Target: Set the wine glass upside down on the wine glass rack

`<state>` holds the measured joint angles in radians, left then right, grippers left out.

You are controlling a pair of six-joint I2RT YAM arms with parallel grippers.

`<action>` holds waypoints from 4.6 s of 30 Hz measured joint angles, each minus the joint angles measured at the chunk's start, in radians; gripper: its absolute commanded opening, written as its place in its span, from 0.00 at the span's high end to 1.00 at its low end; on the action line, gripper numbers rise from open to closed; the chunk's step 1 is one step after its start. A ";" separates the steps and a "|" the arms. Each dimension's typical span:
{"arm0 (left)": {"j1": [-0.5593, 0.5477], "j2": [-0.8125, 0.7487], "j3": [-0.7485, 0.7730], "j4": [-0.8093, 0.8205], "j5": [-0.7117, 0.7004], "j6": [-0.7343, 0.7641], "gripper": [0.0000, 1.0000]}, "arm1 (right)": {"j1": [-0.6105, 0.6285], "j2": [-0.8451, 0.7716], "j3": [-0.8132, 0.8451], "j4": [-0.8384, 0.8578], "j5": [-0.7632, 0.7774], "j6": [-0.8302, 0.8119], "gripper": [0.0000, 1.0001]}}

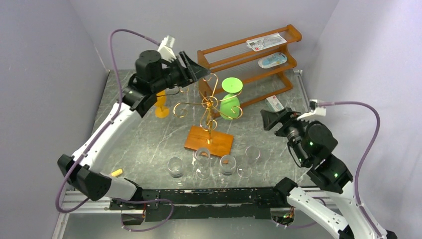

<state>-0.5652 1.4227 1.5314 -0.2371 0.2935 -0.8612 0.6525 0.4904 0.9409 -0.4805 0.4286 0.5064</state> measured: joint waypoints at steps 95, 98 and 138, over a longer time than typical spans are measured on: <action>0.039 -0.515 -0.173 -0.292 -0.254 0.472 0.04 | 0.002 0.352 0.322 -0.594 0.147 -0.014 1.00; 0.039 -0.505 -0.163 -0.286 -0.229 0.441 0.04 | 0.002 0.302 0.324 -0.460 0.208 -0.054 1.00; -0.096 -0.277 -0.256 0.570 -0.237 -0.239 0.16 | 0.002 0.375 0.016 1.064 -0.496 0.052 1.00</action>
<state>-0.6609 1.1461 1.2758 0.3325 0.0563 -1.1004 0.6548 0.8650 0.9569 0.5831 -0.0677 0.5583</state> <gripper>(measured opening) 0.897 0.120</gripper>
